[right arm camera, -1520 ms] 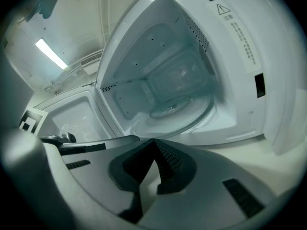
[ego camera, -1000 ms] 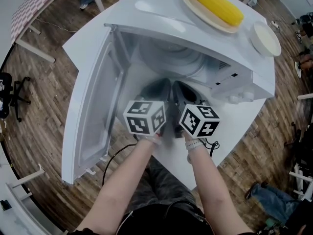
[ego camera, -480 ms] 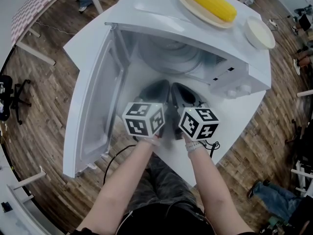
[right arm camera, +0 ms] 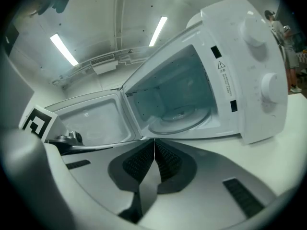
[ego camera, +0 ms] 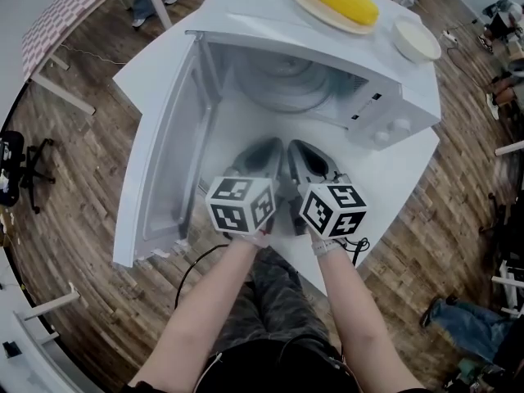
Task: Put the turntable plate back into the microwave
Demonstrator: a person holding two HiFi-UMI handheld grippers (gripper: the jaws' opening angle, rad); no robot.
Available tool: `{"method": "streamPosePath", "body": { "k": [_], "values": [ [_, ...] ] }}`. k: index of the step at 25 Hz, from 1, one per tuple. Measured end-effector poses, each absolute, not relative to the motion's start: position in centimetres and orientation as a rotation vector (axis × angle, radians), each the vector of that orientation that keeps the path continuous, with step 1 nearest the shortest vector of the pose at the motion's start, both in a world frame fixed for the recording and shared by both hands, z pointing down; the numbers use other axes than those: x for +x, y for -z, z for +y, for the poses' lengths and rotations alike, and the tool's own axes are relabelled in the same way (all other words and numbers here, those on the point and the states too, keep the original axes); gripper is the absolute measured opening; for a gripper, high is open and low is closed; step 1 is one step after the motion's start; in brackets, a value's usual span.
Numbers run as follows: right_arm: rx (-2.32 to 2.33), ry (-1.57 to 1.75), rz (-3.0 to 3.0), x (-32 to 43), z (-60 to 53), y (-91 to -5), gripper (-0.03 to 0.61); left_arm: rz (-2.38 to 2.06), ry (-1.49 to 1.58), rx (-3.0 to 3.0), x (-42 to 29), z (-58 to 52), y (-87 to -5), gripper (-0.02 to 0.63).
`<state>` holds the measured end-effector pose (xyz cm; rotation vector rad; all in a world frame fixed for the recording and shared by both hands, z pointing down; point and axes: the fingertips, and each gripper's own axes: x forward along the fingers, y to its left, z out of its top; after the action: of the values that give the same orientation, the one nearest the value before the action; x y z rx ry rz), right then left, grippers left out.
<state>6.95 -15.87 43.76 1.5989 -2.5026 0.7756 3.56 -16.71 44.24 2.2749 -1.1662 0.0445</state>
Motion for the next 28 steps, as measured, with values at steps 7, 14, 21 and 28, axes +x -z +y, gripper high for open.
{"method": "streamPosePath", "body": {
  "k": [7, 14, 21, 28],
  "values": [
    [1.591, -0.759, -2.523, 6.2, -11.0, -42.5, 0.021, -1.143, -0.061, 2.325, 2.5, -12.0, -43.3, 0.014],
    [1.611, -0.720, -2.514, 5.8, -6.2, -41.7, 0.021, -1.113, -0.053, 2.357, 2.0, -7.2, -42.4, 0.012],
    [1.634, -0.665, -2.517, 5.9, -2.0, -40.6, 0.021, -1.091, -0.043, 2.400, 1.6, -3.2, -41.5, 0.014],
    [1.620, -0.616, -2.532, 5.2, 1.4, -39.8, 0.021, -1.084, -0.023, 2.429, 1.2, -0.1, -40.2, 0.012]
  ]
}}
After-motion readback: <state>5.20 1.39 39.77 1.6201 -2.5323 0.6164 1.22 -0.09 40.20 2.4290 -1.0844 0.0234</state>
